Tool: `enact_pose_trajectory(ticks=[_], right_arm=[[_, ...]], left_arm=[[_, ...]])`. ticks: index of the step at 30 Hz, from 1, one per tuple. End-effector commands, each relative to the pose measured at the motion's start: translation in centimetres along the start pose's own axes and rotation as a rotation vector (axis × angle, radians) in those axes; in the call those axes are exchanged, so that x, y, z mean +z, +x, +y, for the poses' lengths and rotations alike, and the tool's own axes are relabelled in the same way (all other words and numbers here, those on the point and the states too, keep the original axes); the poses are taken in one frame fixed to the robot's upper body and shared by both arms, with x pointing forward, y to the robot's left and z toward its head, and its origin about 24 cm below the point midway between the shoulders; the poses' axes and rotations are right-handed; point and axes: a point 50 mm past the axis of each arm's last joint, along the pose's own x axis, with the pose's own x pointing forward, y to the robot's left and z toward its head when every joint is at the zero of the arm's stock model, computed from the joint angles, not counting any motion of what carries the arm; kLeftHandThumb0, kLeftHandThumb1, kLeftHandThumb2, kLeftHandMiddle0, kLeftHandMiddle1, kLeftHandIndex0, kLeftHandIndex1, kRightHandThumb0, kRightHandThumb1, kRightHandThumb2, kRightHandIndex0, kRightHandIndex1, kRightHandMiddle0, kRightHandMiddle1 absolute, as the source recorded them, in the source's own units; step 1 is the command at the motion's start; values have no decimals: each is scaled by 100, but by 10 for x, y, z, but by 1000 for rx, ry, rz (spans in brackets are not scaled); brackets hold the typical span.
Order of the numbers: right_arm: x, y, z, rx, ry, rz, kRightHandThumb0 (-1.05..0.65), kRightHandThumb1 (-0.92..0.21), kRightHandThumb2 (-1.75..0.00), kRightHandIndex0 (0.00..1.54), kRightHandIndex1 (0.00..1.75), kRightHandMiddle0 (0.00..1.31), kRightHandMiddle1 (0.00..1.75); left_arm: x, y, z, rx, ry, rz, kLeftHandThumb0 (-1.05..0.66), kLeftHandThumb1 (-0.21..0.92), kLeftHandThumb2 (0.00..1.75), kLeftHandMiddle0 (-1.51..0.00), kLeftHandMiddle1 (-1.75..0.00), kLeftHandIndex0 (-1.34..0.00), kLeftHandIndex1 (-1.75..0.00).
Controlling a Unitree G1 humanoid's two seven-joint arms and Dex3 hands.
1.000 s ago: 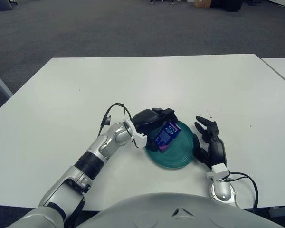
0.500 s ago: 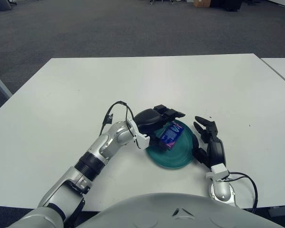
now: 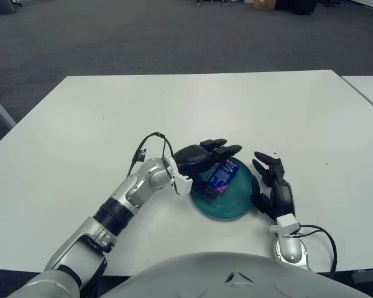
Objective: Put the gum into the plate.
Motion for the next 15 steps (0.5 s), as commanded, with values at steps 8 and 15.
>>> enact_pose_trajectory(ticks=[8,15], right_arm=[[-33,-21,6,36,-66,181,-86,-92,-79,47,0,0,92],[-33,-20,3,36,-85,175,-87,-92,-81,49,1,0,93]], left_arm=[[-18,-11,11,115,-293,137,-105,92,21,0,0,0,0],[-50,-46,-13,617,-912,247,-105,92,77,-9,-2,0,-19]])
